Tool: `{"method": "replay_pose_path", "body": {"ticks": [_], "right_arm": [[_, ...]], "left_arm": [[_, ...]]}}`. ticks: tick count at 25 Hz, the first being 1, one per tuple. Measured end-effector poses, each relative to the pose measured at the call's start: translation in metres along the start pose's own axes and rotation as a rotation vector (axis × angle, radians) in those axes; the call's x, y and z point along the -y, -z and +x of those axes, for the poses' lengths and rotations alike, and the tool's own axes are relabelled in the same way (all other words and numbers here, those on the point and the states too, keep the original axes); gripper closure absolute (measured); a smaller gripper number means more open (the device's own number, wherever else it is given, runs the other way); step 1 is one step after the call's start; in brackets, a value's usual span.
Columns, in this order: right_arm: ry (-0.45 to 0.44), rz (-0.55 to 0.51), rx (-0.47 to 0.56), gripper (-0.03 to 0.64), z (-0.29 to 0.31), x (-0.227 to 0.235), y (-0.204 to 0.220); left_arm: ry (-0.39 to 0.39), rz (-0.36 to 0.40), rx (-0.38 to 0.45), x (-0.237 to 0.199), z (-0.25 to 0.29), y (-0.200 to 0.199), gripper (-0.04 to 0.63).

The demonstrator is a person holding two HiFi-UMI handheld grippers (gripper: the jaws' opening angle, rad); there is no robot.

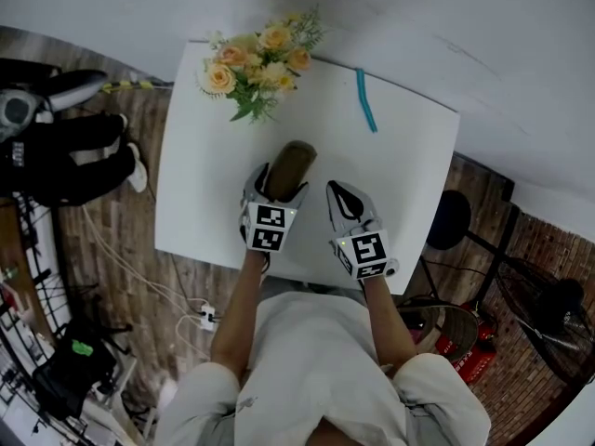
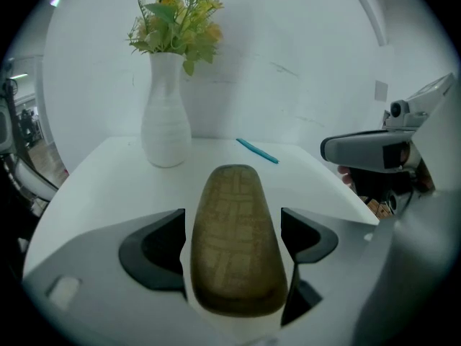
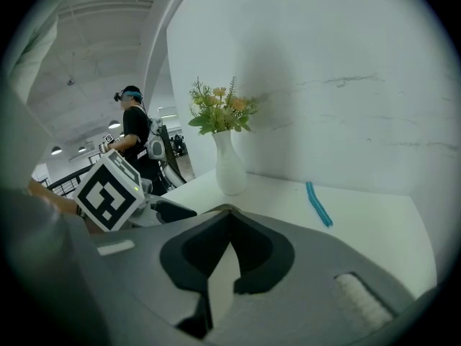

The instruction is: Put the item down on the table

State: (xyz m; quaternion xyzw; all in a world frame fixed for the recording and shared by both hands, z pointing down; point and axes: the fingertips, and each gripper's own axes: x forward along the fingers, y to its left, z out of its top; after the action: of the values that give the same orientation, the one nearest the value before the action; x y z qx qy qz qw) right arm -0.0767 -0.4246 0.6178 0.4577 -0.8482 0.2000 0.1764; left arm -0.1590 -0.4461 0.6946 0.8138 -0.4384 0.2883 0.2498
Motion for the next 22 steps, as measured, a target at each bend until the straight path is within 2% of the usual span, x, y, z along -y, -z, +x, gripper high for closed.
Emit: {"method": "replay_pose_path", "body": {"ticks": [2,5,15,22], "right_arm": [[0.003,-0.004,0.009,0.613,-0.004,-0.001,-0.003],[0.008,-0.012,0.023,0.612,-0.01,-0.003,-0.007],[0.027,-0.05,0.106,0.614,-0.046,-0.015,-0.03],[0.047,-0.075,0.159,0.614,-0.073,-0.022,-0.043]], "left_arm": [[-0.005,0.002,0.034,0.0,-0.01,-0.007,0.166],[-0.018,0.011,0.101,-0.002,-0.028,-0.018,0.241],[-0.032,0.057,0.271,0.004,-0.094,-0.049,0.429],[-0.029,0.062,0.363,0.012,-0.131,-0.058,0.531]]}}
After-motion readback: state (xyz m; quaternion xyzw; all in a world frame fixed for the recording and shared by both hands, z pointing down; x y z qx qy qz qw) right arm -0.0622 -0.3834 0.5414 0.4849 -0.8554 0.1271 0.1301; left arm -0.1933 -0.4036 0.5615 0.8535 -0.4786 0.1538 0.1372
